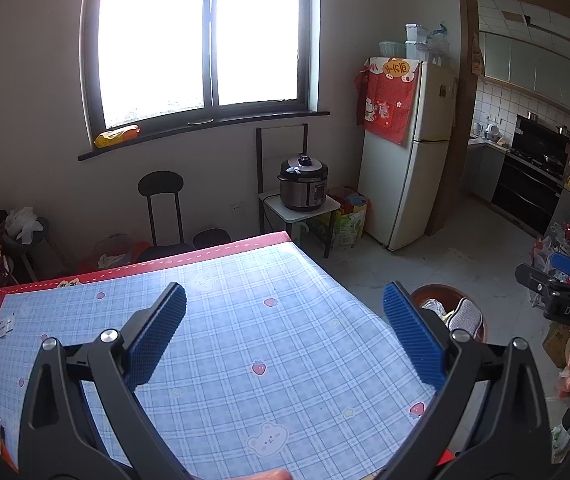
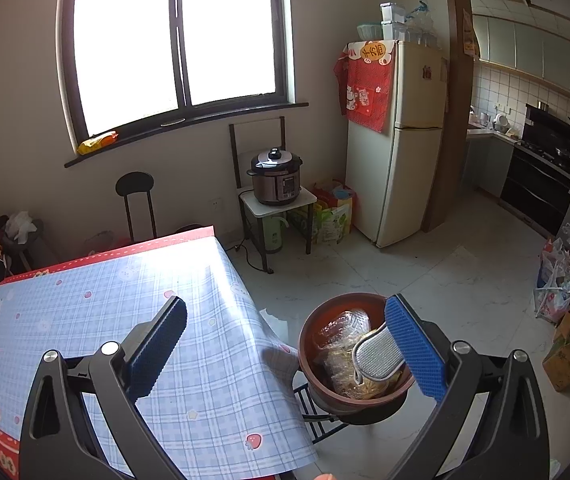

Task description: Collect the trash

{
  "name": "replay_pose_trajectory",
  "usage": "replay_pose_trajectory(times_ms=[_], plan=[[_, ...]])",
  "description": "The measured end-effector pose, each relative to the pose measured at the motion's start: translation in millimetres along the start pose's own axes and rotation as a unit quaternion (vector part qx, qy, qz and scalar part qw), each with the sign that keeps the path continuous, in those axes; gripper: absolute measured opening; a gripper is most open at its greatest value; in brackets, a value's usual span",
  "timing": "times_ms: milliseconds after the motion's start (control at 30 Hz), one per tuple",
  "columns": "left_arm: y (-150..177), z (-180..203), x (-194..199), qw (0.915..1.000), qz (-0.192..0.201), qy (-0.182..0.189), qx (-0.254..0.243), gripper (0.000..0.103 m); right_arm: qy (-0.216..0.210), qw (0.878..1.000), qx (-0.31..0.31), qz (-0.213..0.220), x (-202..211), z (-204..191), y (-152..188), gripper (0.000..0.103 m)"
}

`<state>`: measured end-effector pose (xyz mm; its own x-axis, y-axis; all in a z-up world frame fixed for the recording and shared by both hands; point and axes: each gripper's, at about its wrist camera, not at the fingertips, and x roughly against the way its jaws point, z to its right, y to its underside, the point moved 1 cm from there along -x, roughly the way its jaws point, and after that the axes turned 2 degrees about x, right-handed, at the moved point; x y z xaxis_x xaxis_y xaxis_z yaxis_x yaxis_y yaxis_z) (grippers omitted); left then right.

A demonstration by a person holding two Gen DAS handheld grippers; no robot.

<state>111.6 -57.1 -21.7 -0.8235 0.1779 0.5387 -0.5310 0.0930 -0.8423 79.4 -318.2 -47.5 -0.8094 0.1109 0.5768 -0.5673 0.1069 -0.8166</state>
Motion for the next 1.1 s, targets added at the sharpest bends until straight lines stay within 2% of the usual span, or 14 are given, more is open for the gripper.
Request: replay_pose_trajectory(times_ms=[1100], plan=[[-0.5, -4.4, -7.6, 1.0000, -0.003, -0.001, 0.004, 0.097, 0.000, 1.000, 0.001, -0.002, -3.1, 0.3, -3.4, 0.098]])
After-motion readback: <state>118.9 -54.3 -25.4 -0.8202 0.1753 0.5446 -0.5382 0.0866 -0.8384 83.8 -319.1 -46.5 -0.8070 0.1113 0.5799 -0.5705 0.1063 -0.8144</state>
